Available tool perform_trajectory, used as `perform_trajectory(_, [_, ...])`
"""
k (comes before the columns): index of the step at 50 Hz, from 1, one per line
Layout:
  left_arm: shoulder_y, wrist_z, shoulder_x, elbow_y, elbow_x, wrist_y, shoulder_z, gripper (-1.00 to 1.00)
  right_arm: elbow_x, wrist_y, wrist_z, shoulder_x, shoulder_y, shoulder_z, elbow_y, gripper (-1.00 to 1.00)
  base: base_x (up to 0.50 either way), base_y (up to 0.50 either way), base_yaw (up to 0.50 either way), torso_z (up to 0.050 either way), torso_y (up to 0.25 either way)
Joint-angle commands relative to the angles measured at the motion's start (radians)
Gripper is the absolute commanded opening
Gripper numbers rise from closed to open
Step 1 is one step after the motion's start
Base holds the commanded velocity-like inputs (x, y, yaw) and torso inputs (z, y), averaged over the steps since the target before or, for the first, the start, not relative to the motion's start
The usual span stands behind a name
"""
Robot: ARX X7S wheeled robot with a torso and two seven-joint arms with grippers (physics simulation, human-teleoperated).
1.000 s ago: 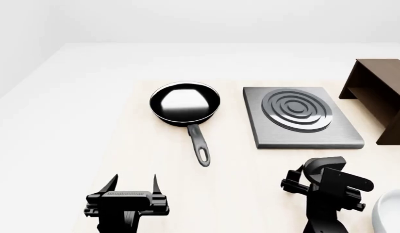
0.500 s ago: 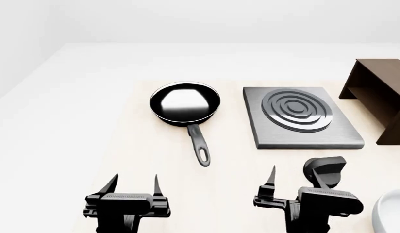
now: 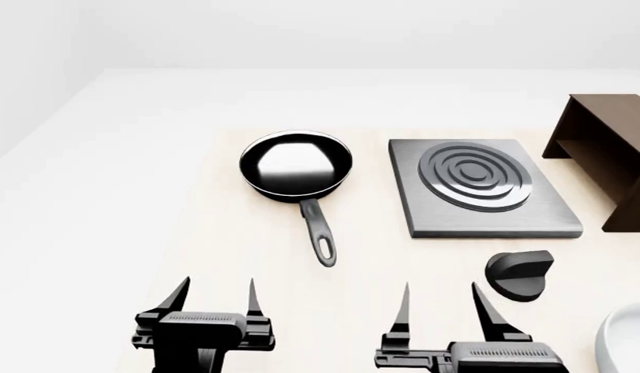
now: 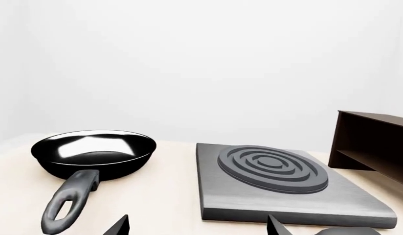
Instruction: Turn on the stove.
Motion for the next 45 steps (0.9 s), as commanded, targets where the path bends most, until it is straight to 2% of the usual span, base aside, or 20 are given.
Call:
perform_trajectory(1, [0.003, -0.006, -0.005, 0.007, -0.001, 0.002, 0.004, 1.0, -0.007, -0.007, 0.006, 0.003, -0.011, -0.013, -0.015, 1.0, 0.0, 0.0, 0.0, 0.0, 0.0])
perform_trajectory(45, [0.002, -0.019, -0.018, 0.013, -0.012, 0.005, 0.018, 1.0, 0.009, -0.045, 0.02, 0.016, -0.018, -0.019, -0.024, 1.0, 0.0, 0.0, 0.0, 0.0, 0.0])
